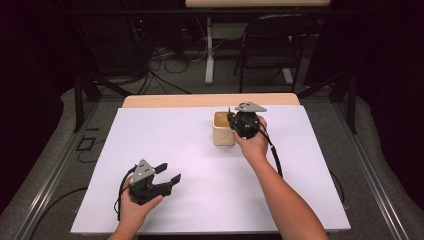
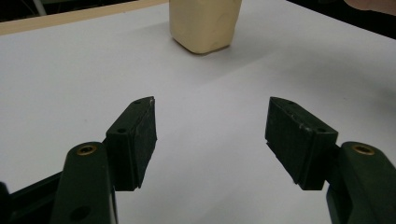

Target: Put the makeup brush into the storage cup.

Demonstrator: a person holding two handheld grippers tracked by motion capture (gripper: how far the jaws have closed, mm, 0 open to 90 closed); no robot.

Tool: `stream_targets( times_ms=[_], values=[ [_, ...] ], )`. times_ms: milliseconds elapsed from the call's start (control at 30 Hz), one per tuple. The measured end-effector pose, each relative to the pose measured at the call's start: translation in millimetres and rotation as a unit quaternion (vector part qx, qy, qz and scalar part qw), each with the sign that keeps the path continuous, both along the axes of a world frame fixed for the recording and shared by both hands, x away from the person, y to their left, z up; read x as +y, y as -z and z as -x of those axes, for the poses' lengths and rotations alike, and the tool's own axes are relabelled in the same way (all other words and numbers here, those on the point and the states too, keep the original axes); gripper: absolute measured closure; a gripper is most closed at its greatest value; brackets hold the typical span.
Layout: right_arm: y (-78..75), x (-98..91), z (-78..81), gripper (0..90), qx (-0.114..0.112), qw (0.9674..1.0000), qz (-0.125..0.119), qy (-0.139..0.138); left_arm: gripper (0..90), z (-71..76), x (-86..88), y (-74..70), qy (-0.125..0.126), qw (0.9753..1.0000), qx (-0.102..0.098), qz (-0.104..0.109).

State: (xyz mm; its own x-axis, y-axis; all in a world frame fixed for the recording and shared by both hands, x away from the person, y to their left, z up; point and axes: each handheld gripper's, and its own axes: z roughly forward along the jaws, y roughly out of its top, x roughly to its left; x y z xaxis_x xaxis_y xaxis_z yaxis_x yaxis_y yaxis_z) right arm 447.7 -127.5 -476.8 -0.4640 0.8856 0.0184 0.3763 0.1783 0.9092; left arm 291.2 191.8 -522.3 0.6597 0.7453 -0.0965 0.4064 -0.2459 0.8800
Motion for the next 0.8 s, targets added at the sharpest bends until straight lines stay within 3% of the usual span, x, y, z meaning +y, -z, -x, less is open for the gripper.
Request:
stream_targets(
  times_ms=[800],
  values=[
    [5.2,0.6,-0.7,83.8,0.009,0.9998,0.017,-0.005,34.1,-0.7,-1.1,0.6,0.002,1.0,0.002,-0.003]
  ],
)
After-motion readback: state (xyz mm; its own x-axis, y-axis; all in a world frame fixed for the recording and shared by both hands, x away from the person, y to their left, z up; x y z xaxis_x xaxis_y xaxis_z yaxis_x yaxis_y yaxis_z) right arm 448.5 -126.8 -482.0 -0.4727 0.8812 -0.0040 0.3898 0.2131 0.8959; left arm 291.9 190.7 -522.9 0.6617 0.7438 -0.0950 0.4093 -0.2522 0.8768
